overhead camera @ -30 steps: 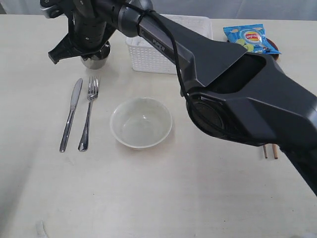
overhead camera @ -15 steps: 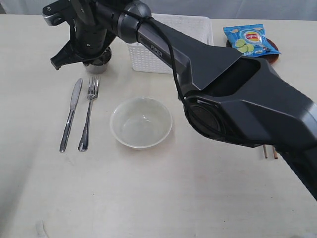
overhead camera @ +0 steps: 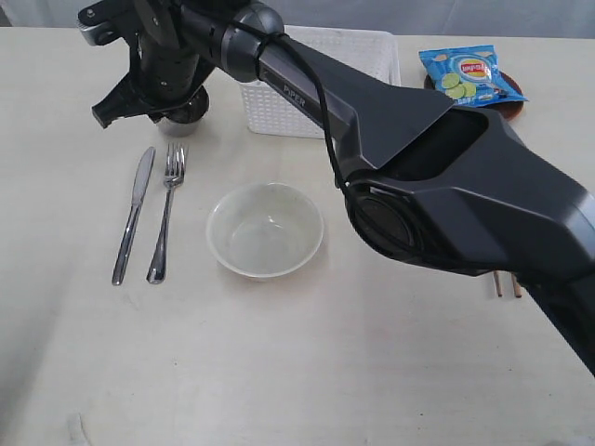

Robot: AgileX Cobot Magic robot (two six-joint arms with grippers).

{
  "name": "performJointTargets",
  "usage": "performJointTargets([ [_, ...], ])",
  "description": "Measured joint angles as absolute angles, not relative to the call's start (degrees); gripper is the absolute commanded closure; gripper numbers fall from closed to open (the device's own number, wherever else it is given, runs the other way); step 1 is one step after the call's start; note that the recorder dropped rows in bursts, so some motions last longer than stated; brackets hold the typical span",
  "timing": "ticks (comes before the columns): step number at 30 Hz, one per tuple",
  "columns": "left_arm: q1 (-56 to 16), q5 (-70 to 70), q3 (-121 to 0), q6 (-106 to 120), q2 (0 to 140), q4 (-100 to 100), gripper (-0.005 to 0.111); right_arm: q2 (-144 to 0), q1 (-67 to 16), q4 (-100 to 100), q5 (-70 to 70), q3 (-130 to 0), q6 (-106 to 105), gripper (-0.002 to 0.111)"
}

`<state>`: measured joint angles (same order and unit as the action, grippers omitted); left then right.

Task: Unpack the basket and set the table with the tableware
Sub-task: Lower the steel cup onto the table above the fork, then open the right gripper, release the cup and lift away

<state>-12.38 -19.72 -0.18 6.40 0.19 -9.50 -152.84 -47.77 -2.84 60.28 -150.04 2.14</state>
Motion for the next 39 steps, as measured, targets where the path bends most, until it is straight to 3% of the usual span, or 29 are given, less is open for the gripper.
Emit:
performJointTargets([
  [39, -12.4, -19.7, -0.2, 6.4, 0.2, -9.5, 0.107, -152.8, -43.5, 4.6, 54.4, -150.0, -0.7, 0.073],
])
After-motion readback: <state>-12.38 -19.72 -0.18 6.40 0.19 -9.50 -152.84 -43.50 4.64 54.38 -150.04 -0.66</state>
